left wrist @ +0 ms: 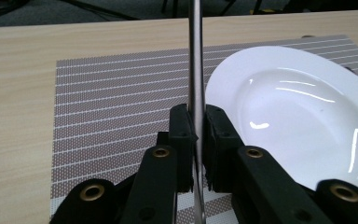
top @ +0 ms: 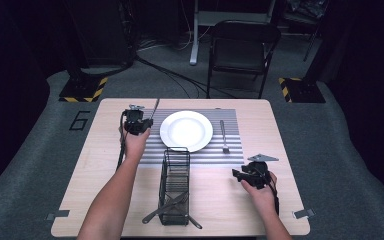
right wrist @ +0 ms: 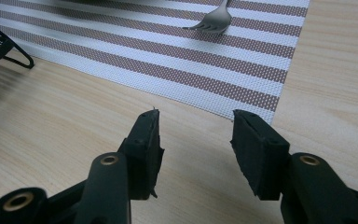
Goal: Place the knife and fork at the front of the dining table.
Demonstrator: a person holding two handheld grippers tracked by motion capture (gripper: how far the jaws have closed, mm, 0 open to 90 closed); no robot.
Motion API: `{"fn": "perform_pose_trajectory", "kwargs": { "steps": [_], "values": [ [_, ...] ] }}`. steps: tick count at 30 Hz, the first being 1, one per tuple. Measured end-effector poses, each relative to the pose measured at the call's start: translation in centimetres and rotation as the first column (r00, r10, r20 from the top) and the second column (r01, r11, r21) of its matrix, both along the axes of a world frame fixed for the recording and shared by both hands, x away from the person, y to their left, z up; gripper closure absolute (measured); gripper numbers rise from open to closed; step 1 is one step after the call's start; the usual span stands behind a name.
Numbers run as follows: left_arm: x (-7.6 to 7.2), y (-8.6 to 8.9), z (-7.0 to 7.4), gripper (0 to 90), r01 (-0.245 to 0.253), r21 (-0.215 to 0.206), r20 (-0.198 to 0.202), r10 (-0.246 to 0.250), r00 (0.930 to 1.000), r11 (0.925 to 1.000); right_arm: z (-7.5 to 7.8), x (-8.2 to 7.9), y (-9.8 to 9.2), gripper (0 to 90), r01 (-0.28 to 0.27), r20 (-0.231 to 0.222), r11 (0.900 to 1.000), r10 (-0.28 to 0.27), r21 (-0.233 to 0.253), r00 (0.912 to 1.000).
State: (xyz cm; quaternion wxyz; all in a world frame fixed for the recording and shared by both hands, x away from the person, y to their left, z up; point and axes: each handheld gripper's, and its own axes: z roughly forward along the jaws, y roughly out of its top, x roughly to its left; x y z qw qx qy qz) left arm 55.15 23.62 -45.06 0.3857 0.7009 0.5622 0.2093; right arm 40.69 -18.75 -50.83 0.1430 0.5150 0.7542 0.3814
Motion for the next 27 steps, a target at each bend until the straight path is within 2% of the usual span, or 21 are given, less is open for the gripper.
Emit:
{"fn": "perform_pose_trajectory", "kwargs": {
  "steps": [4, 8, 14, 17, 20, 23, 27],
  "values": [
    [0.4, 0.1, -0.8, 82.6, -0.024, -0.001, -0.014, 0.024, 0.9996, 0.9997, 0.1, -0.2, -0.1, 51.5, 0.002, 0.004, 1.0, -0.002, -0.001, 1.0],
    [0.7, -0.1, -1.6, 82.5, -0.049, 0.001, -0.01, 0.049, 0.9988, 0.9988, 0.1, -0.3, -0.2, 51.5, 0.009, 0.007, 1.0, -0.01, 0.008, 0.9999],
    [1.1, -0.4, -2.6, 82.6, -0.097, -0.011, -0.035, 0.097, 0.9947, 0.9952, 0.2, -0.5, -0.5, 51.5, 0.017, 0.009, 1.0, -0.017, 0.02, 0.9998],
    [1.2, -0.5, -3.0, 82.6, -0.129, -0.019, -0.048, 0.128, 0.9906, 0.9915, 0.2, -0.5, -0.5, 51.5, 0.014, 0.01, 1.0, -0.014, 0.021, 0.9998],
    [1.3, -0.6, -3.3, 82.5, -0.173, -0.023, -0.067, 0.171, 0.983, 0.9847, 0.3, -0.6, -0.4, 51.5, 0.012, 0.009, 1.0, -0.012, 0.029, 0.9999],
    [1.5, -0.5, -3.8, 82.5, -0.203, -0.047, -0.087, 0.198, 0.9763, 0.9781, 0.4, -0.7, -0.3, 51.5, 0.012, 0.013, 0.999, -0.012, 0.039, 0.9998],
    [1.7, -0.6, -4.4, 82.5, -0.212, -0.058, -0.096, 0.205, 0.9739, 0.9756, 0.4, -0.7, -0.4, 51.5, 0.015, 0.01, 0.999, -0.015, 0.051, 0.9998]
  ]
}}
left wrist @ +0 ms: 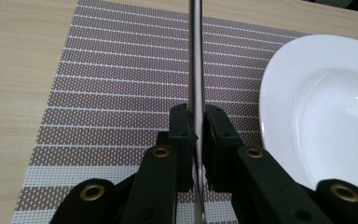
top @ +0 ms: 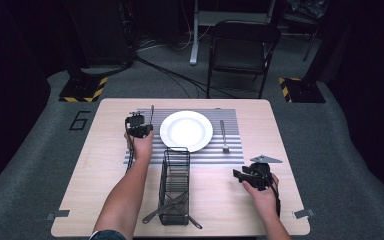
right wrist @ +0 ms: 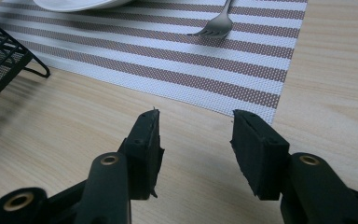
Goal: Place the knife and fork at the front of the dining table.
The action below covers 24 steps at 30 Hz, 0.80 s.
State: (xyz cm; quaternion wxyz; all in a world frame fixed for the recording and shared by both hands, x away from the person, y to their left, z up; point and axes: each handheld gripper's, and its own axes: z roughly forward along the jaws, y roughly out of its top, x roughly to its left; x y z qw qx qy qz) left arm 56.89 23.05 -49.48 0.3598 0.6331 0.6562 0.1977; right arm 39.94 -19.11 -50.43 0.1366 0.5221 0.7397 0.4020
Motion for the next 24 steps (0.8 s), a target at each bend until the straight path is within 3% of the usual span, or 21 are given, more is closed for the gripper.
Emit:
{"fn": "perform_pose_trajectory", "kwargs": {
  "steps": [6, 15, 24],
  "values": [
    [0.4, -0.2, -0.9, 82.5, -0.011, -0.003, -0.02, 0.011, 0.9997, 0.9999, -0.2, 0.0, 0.0, 51.6, 0.003, -0.015, 1.0, -0.003, 0.031, 0.9999],
    [0.7, -0.2, -1.7, 82.5, -0.032, -0.005, -0.06, 0.032, 0.9977, 0.9995, -0.2, 0.0, 0.0, 51.8, 0.008, -0.017, 0.999, -0.008, 0.031, 0.9998],
    [1.3, -0.2, -1.8, 82.4, -0.022, -0.007, -0.065, 0.022, 0.9976, 0.9997, -0.3, 0.0, 0.4, 51.9, -0.004, -0.019, 1.0, 0.005, 0.027, 0.9998]
  ]
}}
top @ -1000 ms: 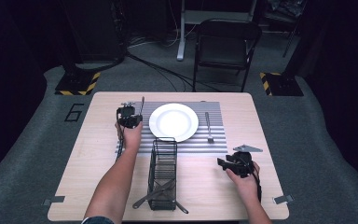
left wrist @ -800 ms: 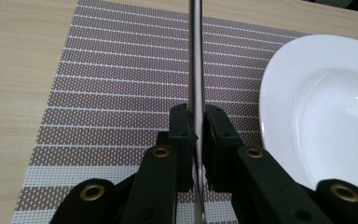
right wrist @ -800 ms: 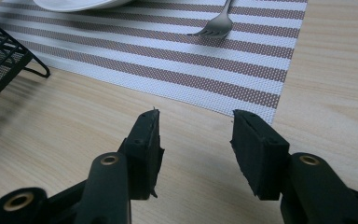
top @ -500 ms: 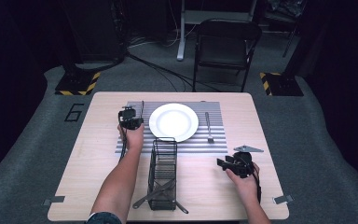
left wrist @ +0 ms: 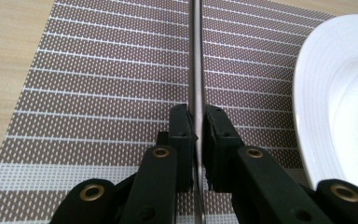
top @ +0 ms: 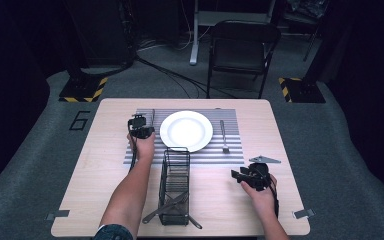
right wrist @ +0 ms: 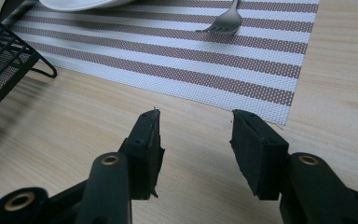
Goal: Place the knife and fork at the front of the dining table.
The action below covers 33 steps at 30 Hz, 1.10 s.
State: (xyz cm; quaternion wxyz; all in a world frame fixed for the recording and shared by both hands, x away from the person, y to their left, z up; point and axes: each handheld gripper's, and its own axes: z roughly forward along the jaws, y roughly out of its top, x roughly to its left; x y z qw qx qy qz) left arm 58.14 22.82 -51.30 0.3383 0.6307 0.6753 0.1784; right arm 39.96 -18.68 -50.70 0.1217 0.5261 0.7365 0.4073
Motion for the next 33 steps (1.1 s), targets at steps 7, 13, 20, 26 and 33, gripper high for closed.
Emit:
{"fn": "perform_pose_trajectory", "kwargs": {
  "steps": [7, 13, 20, 26, 33],
  "values": [
    [0.08, 0.12, 0.05, 82.4, 0.005, 0.001, -0.007, -0.005, 1.0, 1.0, -0.09, 0.04, 0.05, 52.0, 0.003, -0.001, 1.0, -0.003, -0.003, 1.0],
    [0.05, -0.08, 0.05, 82.3, -0.009, 0.001, -0.006, 0.009, 0.9999, 1.0, -0.11, 0.06, 0.23, 52.0, 0.002, 0.0, 1.0, -0.002, -0.003, 1.0],
    [0.06, 0.03, 0.05, 82.2, 0.001, 0.003, -0.008, -0.001, 1.0, 1.0, -0.16, 0.15, 0.17, 52.1, -0.003, 0.006, 1.0, 0.004, -0.005, 1.0],
    [0.05, -0.01, 0.02, 81.6, -0.005, -0.007, -0.005, 0.005, 1.0, 1.0, -0.19, 0.16, 0.26, 52.1, -0.003, -0.001, 1.0, 0.003, 0.001, 1.0],
    [0.03, 0.03, 0.01, 81.6, -0.003, -0.005, -0.004, 0.003, 1.0, 1.0, -0.19, 0.16, 0.25, 52.3, 0.0, -0.007, 1.0, 0.0, 0.003, 1.0]
  ]
}}
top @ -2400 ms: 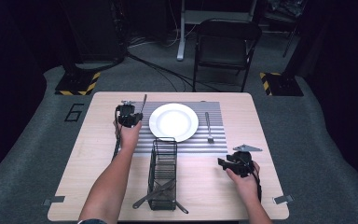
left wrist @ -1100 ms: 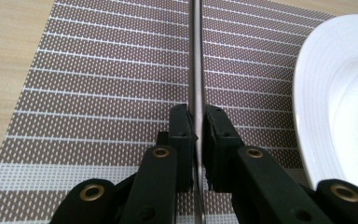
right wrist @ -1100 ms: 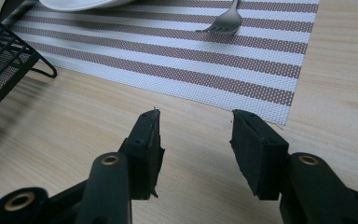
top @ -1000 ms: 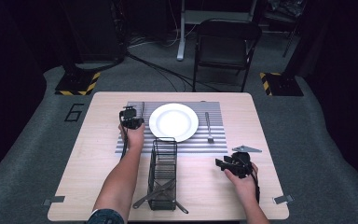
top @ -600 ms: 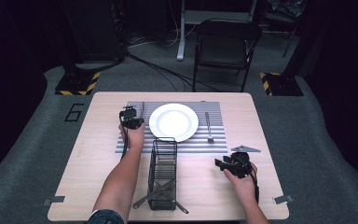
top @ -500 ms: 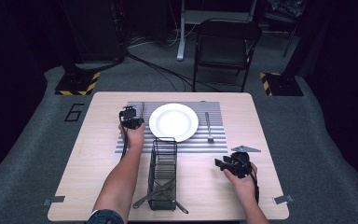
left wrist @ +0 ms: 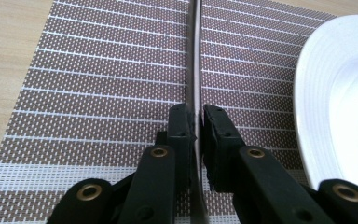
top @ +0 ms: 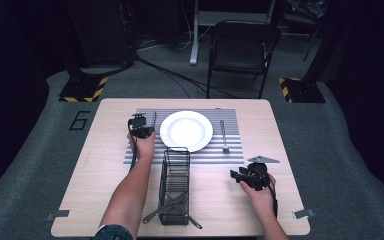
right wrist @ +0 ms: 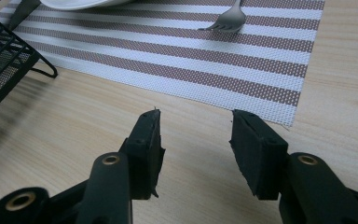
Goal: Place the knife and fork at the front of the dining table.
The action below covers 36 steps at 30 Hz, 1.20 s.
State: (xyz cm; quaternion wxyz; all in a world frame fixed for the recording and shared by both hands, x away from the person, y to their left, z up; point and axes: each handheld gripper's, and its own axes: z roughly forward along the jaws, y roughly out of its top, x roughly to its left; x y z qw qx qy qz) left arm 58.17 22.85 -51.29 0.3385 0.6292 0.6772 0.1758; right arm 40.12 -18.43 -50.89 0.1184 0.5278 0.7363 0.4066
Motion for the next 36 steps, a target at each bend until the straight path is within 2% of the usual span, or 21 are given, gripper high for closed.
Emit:
{"fn": "perform_pose_trajectory", "kwargs": {
  "steps": [12, 17, 25, 31, 36],
  "values": [
    [-0.1, 0.2, 0.1, 81.3, 0.004, 0.008, 0.008, -0.004, 1.0, 1.0, 0.0, 0.0, -0.1, 52.5, 0.003, -0.002, 1.0, -0.003, 0.007, 1.0],
    [-0.2, 0.6, 0.0, 78.9, -0.004, 0.001, 0.008, 0.004, 1.0, 1.0, -0.1, 0.0, -0.1, 52.5, 0.004, -0.002, 1.0, -0.004, 0.008, 1.0],
    [-0.2, 1.1, 0.1, 72.8, 0.013, -0.01, 0.006, -0.013, 0.9999, 0.9999, -0.1, 0.1, 0.0, 52.5, 0.001, -0.003, 1.0, -0.001, 0.005, 1.0],
    [-0.4, 1.7, 0.8, 67.4, 0.026, -0.024, 0.031, -0.025, 0.9992, 0.9994, -0.1, 0.1, 0.1, 52.5, 0.003, -0.002, 1.0, -0.003, 0.008, 1.0],
    [-0.8, 2.1, 1.6, 63.9, 0.042, -0.024, 0.032, -0.041, 0.9986, 0.9988, 0.0, 0.1, 0.2, 52.5, 0.002, 0.0, 1.0, -0.002, 0.007, 1.0]
  ]
}}
